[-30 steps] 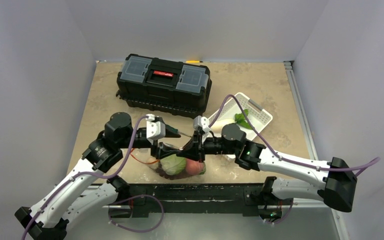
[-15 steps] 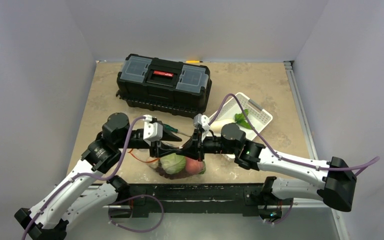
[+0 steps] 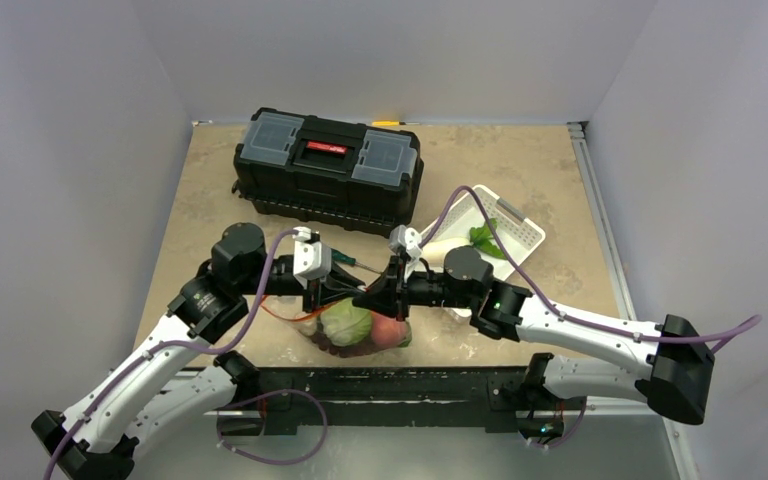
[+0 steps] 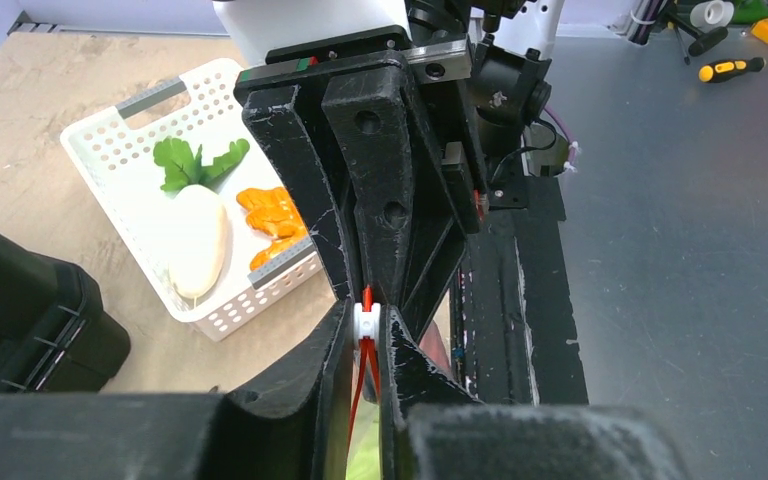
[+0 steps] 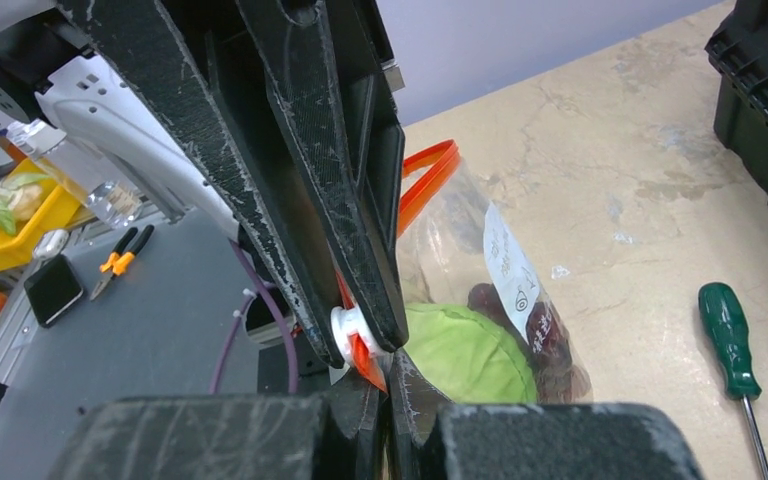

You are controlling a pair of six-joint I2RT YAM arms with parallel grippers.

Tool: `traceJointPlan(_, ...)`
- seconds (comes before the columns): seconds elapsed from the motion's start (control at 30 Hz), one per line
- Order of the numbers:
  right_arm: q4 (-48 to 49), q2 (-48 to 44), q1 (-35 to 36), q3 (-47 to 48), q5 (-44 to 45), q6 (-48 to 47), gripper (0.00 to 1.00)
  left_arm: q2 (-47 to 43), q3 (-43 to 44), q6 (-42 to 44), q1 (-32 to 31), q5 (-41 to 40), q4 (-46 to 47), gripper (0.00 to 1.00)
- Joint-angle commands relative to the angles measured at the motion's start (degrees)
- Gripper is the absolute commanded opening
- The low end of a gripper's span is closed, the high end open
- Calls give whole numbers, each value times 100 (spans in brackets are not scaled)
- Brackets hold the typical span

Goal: Place the food in the zip-top bag and seal the zipper
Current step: Zip the zipper food storage bag at the center of the board.

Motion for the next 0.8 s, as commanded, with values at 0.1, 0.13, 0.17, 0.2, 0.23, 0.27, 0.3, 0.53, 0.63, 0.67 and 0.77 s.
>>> traceJointPlan(0.1,911,-318,-2,-141,844,591,0,-35,113,119,-34,17,25,0)
traceJointPlan(0.13,1191,-404,-2,-279,975,723,0,-24,115,127,-35,9,11,0)
traceJointPlan(0.17,1501,-486,-2,-444,1095,875,0,-24,127,134,-30,2,1,0)
traceJointPlan(0.2,1868,-539,-2,-644,1241,1051,0,-25,120,143,-30,-12,-4,0)
traceJointPlan(0.23,2267,-627,-1,-866,1336,1255,0,-22,123,141,-32,-40,-17,0)
traceJointPlan(0.27,2687,-702,-2,-1077,1437,1432,0,-24,127,142,-31,-84,-22,0)
traceJointPlan(0.3,3006,-782,-2,-1258,1533,1616,0,-27,125,145,-32,-145,-37,0)
traceJointPlan(0.53,3354,-944,-2,-1498,1669,1946,0,-74,165,237,-30,-409,-198,0)
traceJointPlan(0.63,2795,-1146,-2,-1391,1468,1486,0,-140,133,249,-36,-488,-181,0)
traceJointPlan(0.67,2548,-1231,-2,-1347,1341,1258,0,-142,125,236,-35,-488,-152,0)
traceJointPlan(0.77,1594,-1545,-4,-1196,1206,674,7,-114,142,129,-35,-458,-99,0)
